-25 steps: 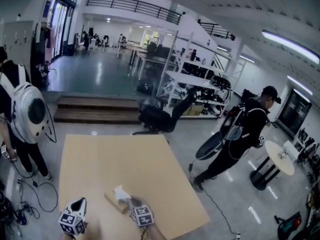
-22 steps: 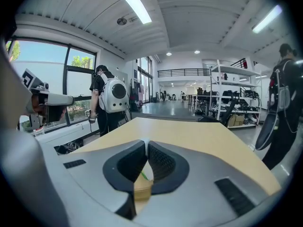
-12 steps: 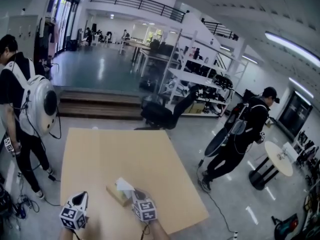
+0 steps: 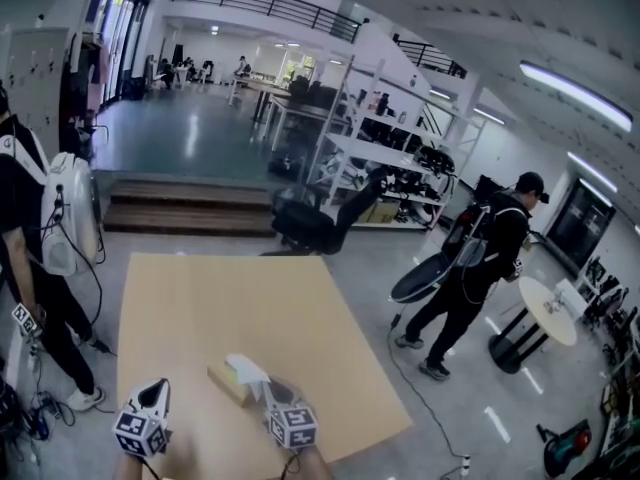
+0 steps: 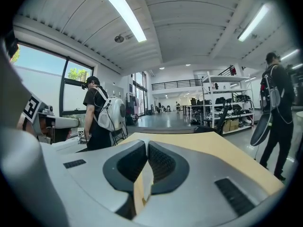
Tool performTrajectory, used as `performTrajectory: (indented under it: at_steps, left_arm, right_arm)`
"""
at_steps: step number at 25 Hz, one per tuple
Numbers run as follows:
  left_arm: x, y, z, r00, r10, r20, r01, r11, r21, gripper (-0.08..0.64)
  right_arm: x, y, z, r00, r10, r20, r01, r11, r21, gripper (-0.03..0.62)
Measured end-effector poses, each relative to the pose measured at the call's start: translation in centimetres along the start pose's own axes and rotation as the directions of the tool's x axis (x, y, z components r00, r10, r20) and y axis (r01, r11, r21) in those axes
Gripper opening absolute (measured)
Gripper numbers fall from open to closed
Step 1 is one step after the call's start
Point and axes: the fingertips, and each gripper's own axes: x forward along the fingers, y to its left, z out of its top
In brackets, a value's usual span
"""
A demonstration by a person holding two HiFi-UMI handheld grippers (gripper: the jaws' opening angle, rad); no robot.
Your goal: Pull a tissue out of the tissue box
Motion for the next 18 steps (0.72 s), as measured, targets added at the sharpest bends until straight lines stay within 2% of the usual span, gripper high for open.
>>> performTrajectory:
  at_steps: [6, 18]
  left_arm:
    - [0.0, -0.8, 0.2, 1.000, -0.024, 0.011, 0.024, 1.000, 0.001, 0.008]
    - [-2.6, -0.6, 0.0, 0.999, -0.049, 0.022, 0.049, 0.999, 0.007, 0.008]
  right_arm:
    - [-2.1, -0.2, 0.2, 0.999, -0.026, 0.024, 0.025, 0.999, 0.027, 0.011]
    - [-6.0, 2.3, 0.5, 0.996, -0.055, 0.074, 0.049, 0.995, 0.083, 0.011]
